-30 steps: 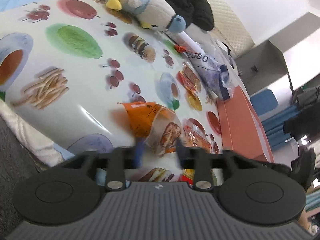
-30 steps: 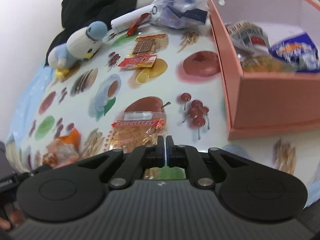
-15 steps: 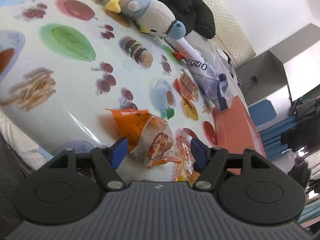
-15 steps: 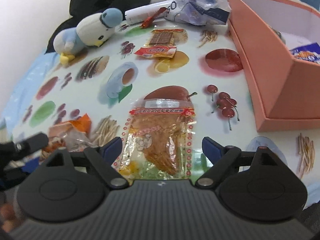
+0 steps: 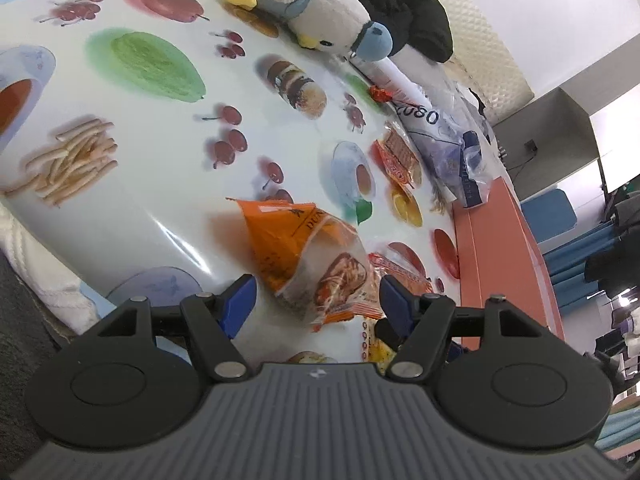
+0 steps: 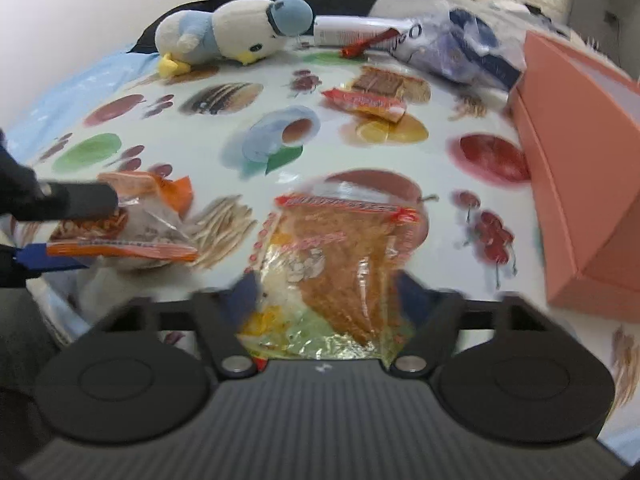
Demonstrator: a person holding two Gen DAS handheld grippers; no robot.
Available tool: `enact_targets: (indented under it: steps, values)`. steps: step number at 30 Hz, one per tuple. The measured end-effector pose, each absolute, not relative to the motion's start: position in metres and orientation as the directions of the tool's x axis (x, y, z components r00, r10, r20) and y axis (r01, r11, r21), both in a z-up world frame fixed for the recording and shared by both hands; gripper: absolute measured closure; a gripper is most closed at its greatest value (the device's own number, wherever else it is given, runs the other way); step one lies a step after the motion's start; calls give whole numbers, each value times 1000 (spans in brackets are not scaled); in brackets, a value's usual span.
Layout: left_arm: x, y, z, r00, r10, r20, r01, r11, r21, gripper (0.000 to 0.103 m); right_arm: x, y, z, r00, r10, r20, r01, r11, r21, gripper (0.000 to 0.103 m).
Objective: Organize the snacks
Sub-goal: 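Regrip the clear meat-strip packet with the right tool while the left tool holds the orange packet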
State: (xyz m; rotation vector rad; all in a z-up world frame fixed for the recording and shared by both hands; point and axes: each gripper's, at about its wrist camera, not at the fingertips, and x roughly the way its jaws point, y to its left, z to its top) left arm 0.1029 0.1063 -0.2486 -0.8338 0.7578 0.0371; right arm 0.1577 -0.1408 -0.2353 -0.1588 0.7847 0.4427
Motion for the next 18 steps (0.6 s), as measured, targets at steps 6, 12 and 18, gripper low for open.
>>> enact_targets:
  steps: [6,12,18]
  values:
    - [109,102,-247,736,-249,-630,-313,700,-642,31,162,-143,-231,618,329,-714,-466,885,4,69]
    - [115,97,-248,733,-216,-645,-332,714,-616,31,164,-154,-223,596,353,-721,-462,885,52,77]
    - [126,97,-248,725,-204,-658,-326,740,-588,34,166,-169,-218,566,368,-738,-436,893,111,78]
